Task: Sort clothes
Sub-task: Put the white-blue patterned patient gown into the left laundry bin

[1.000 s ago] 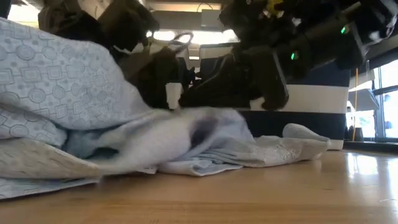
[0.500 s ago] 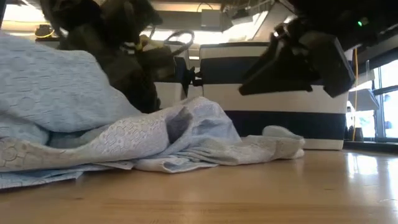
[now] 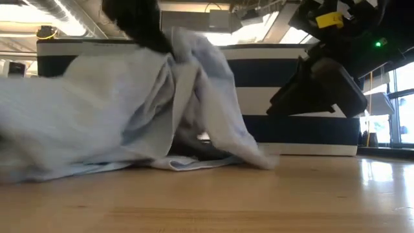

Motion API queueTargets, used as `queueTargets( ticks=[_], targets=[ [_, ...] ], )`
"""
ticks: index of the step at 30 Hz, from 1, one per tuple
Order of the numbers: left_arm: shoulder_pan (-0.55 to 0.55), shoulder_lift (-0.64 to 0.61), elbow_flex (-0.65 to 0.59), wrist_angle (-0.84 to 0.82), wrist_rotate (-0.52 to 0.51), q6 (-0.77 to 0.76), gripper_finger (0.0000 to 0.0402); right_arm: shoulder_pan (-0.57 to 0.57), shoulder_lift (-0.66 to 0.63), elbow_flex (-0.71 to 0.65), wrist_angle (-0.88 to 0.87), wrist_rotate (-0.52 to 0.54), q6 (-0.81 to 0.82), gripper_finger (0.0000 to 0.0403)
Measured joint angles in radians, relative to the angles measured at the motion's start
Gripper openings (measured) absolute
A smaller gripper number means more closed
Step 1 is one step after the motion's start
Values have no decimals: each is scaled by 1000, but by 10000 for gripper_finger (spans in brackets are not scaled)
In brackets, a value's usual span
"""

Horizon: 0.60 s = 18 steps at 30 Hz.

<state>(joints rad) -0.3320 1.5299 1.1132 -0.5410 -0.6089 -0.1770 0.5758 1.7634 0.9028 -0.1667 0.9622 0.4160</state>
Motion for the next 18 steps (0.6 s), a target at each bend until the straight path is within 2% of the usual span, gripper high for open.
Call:
queueTargets(
  ticks=[4,11,18],
  targets=[
    [-20,-63,85,-61,-95,57,38,0,0,0,-1,16,19,223],
    [-49,-169,216,-65,-241,241,38,0,1,-1,0,25,44,223],
    [-47,-214,370,-49,-334,452,38,0,1,-1,0,23,81,223]
  ],
)
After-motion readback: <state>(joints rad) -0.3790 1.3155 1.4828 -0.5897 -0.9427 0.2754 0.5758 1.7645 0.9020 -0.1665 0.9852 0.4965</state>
